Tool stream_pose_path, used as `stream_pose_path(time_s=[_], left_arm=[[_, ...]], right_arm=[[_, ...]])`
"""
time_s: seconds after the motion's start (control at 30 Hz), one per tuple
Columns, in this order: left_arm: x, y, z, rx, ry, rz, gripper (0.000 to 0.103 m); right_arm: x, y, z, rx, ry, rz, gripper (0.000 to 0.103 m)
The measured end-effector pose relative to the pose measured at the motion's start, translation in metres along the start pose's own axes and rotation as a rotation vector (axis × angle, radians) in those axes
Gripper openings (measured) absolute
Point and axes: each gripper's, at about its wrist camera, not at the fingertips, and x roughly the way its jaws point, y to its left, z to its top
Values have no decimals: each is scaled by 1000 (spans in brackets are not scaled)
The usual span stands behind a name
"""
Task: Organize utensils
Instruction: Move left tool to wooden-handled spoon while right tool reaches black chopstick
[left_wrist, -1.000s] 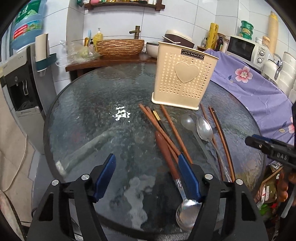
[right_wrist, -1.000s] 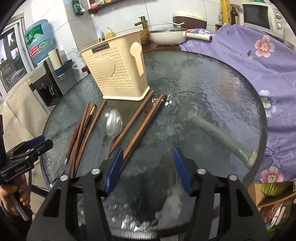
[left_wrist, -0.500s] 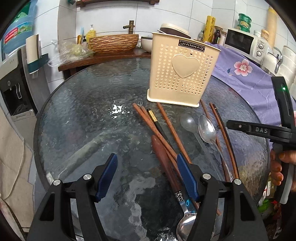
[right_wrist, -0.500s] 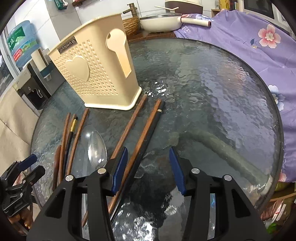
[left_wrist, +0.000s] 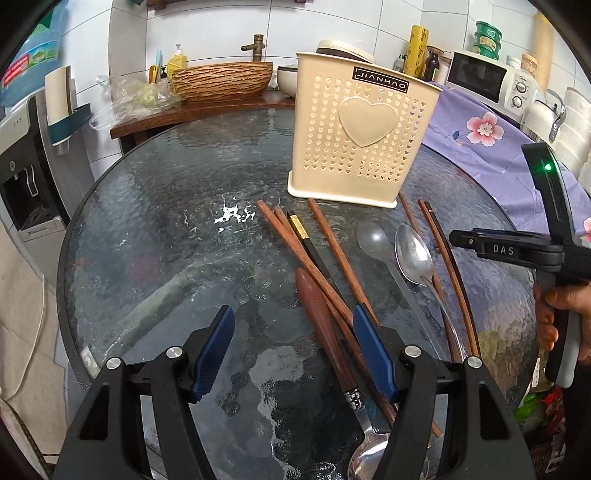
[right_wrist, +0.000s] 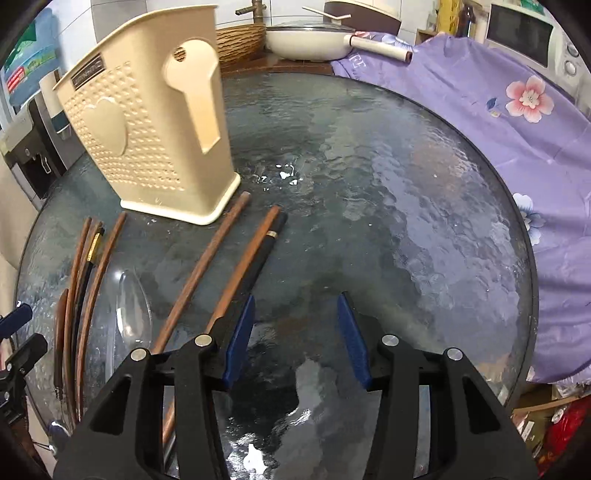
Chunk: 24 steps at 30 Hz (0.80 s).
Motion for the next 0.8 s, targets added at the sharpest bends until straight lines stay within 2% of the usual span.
stream_pose_path(time_s=[0.07, 0.17, 0.47, 0.53, 0.7, 0.8], left_arm=[[0, 0, 0, -2, -2, -2, 65], [0, 1, 0, -11, -1, -3, 65], [3, 0, 2, -4, 4, 13, 65], [4, -1, 2, 1, 5, 16, 65], [3, 0, 0, 6, 9, 23, 65], [6, -1, 0, 3, 18, 15, 65]], right_arm=[[1, -7, 2, 45, 8, 70, 47], [3, -6, 7, 49, 2, 88, 47], [16, 18, 20, -42, 4, -9, 47], [22, 16, 28, -57, 32, -40, 43], [25, 0, 27, -72, 50, -20, 36], [26, -3, 28, -65, 50, -3, 35]])
